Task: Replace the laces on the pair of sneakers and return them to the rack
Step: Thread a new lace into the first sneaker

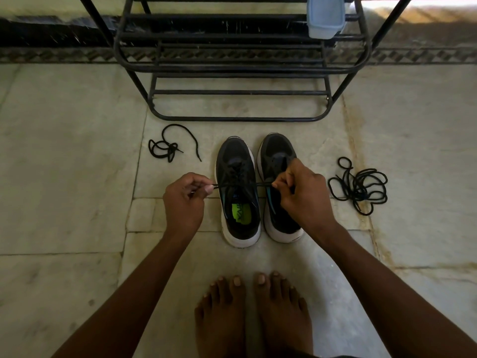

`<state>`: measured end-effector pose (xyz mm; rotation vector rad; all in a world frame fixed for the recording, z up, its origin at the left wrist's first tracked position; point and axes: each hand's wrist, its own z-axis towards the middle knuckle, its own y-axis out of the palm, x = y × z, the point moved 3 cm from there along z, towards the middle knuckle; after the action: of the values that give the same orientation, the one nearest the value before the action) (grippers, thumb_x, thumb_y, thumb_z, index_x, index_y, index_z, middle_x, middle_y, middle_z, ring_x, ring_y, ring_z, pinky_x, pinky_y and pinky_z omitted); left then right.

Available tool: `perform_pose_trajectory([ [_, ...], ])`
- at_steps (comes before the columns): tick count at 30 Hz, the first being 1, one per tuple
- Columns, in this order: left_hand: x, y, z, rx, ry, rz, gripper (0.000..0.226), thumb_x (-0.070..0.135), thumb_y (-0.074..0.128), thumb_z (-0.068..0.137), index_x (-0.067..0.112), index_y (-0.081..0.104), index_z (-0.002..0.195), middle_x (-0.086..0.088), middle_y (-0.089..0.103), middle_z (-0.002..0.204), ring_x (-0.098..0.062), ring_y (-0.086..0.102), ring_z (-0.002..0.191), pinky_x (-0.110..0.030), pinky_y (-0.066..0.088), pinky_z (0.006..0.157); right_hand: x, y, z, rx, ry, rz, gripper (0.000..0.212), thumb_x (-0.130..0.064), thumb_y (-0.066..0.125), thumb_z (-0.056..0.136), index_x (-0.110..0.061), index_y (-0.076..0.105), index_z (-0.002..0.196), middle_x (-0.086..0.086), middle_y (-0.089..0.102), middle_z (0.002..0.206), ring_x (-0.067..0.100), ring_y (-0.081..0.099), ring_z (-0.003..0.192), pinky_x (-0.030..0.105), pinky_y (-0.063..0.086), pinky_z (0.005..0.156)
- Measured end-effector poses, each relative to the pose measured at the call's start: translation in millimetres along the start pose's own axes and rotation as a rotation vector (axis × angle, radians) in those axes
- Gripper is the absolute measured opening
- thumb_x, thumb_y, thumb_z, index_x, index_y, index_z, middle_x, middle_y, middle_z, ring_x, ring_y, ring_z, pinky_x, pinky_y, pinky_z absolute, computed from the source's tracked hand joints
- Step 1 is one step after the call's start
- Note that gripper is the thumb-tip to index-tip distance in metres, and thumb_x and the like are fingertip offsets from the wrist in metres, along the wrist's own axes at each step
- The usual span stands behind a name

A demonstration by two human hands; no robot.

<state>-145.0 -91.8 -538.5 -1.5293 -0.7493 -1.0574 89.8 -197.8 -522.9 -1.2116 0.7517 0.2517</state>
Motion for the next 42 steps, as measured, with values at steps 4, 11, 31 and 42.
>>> perform_pose_trajectory([
  [4,9,-3,2,-0.007,0.189,0.129,0.018,-0.004,0.071,0.089,0.014,0.071,0.087,0.002,0.072,0.085,-0.011,0.069,0.081,-0.033,0.058,0.076,-1,-2,3,-0.019,-0.036,-0.062,0.050,-0.020,0.066,0.093,-0.040,0.021,0.083,0.002,0.062,0.077,0.025,0.061,0.071,0.047,0.055,0.059],
  [11,16,-5,3,-0.044,0.488,0.386,0.017,-0.010,0.062,0.093,0.003,0.070,0.088,-0.006,0.066,0.085,-0.017,0.062,0.075,-0.023,0.049,0.070,-4,-4,1,-0.023,-0.116,-0.143,0.046,-0.018,0.066,0.093,-0.036,0.023,0.088,0.006,0.056,0.076,0.026,0.053,0.064,0.044,0.053,0.053],
  [31,9,-10,12,-0.168,0.537,0.397,0.013,-0.005,0.067,0.094,0.006,0.071,0.092,-0.001,0.064,0.087,-0.013,0.060,0.075,-0.027,0.051,0.069,-9,-5,6,-0.131,-0.140,-0.204,0.029,-0.024,0.067,0.090,-0.023,0.038,0.089,0.002,0.056,0.075,0.021,0.053,0.065,0.039,0.054,0.055],
  [42,-31,-30,44,-0.050,0.217,0.368,0.023,-0.007,0.069,0.088,0.015,0.070,0.096,-0.001,0.069,0.091,0.000,0.061,0.076,-0.006,0.047,0.068,-42,21,65,-0.359,-0.284,0.034,0.024,-0.031,0.073,0.089,-0.015,0.061,0.100,-0.001,0.065,0.089,0.014,0.061,0.079,0.036,0.054,0.073],
])
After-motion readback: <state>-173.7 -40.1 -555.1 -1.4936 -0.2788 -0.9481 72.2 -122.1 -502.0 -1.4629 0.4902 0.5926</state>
